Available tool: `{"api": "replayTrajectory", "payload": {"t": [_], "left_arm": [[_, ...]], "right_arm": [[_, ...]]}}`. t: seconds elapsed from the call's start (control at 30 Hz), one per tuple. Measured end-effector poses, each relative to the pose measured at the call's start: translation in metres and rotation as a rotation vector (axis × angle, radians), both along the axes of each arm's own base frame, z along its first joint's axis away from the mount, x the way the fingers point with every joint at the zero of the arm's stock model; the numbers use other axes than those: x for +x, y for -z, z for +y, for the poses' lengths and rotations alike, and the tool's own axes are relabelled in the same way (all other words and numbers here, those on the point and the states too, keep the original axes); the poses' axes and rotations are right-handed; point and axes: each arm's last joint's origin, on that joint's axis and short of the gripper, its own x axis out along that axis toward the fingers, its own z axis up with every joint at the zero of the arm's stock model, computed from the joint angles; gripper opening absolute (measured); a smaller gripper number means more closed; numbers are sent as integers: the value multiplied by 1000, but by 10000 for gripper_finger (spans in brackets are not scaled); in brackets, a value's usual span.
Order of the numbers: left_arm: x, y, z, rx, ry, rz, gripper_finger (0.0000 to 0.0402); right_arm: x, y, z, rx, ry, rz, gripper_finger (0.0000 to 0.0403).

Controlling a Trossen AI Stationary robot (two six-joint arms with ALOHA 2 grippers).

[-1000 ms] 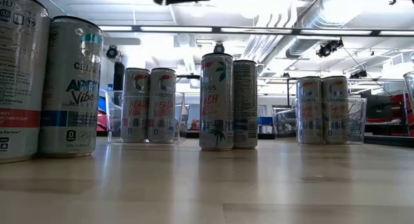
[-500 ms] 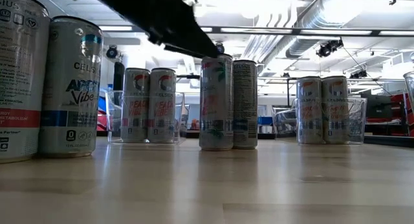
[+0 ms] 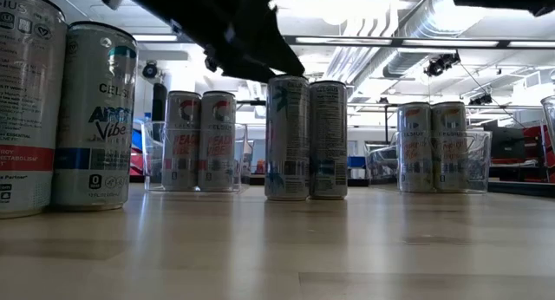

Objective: Sort soda cans
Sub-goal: Put the white-pink soda can into the top left transparent bin

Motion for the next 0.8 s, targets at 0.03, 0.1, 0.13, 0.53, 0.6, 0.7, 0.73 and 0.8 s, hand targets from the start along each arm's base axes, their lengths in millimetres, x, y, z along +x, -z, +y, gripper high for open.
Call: {"api": "replayTrajectory", "payload": {"t": [0.03,0.1,0.13,0.53,0.6,0.7,0.73,0.8], "left_arm": [[-2,-2,-5,-7,11,-7,365],[-8,-5,-15,-8,38,-7,365],[-10,-8,-19,-5,46,-14,365],[-5,-6,0,34,-29,-1,365],[-1,-1,6,7,-9,11,365],[5,5,13,-34,10,11,365],[6,7,14,-37,3,18,365],[8,10,16,-41,0,23,365]], "right_arm": [[1,0,0,13,2,-2,295],[1,0,0,19,-1,-3,295],[1,0,0,17,-3,-3,295],[1,-1,0,10,-5,-2,295],[1,-1,0,10,-5,-2,295],[1,-1,0,14,-5,-4,295],[1,-1,0,14,-5,-4,295],[1,-1,0,14,-5,-4,295]]}}
